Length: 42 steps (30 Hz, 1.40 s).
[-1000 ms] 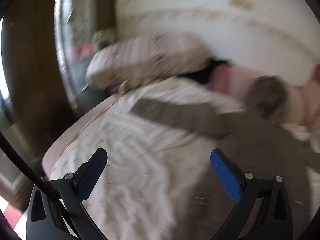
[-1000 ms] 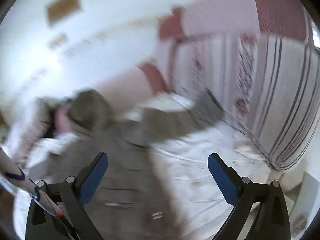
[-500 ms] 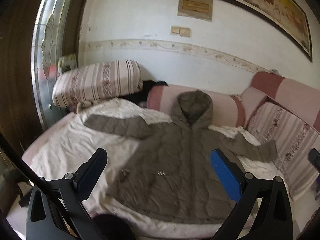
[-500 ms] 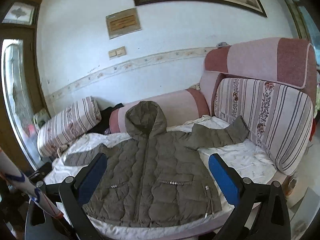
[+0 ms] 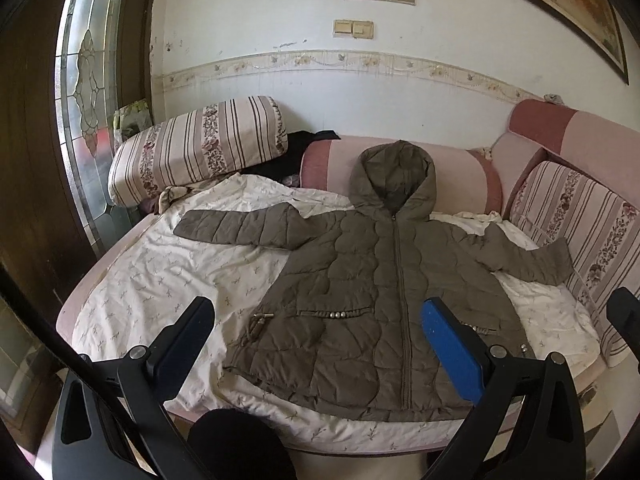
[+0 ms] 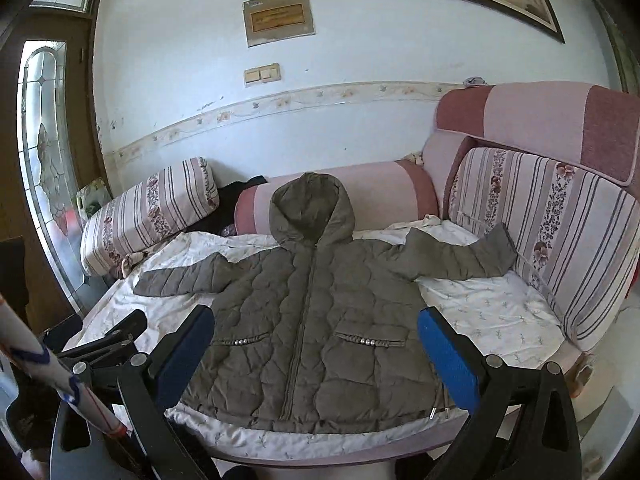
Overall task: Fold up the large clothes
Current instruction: 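Move the right tool toward the sleeve cuff of the jacket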
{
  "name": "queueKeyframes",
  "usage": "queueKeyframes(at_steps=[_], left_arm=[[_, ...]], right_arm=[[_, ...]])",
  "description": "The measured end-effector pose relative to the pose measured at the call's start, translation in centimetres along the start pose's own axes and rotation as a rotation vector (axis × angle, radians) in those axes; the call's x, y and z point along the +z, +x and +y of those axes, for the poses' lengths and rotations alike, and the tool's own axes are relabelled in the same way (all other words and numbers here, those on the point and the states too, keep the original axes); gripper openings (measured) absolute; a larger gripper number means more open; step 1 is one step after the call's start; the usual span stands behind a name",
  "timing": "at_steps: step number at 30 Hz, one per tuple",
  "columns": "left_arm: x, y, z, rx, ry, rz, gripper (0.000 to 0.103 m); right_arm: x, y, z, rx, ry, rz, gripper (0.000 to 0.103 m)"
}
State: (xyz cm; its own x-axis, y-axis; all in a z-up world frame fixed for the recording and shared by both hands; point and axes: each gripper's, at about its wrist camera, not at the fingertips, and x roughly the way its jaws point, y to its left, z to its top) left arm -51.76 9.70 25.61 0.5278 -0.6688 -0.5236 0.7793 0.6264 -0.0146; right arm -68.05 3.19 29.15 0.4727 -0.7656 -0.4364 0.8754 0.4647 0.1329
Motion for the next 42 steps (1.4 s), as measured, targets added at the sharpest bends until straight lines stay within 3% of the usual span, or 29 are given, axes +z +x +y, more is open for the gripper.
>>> queueKeyframes(at_steps=[42], left_arm=[[-1.8, 1.5, -0.3, 0.005, 0.053, 0.057, 0.103]], right_arm=[[-2.2, 3.4, 0.2, -0.014, -0.025, 0.072, 0.103]])
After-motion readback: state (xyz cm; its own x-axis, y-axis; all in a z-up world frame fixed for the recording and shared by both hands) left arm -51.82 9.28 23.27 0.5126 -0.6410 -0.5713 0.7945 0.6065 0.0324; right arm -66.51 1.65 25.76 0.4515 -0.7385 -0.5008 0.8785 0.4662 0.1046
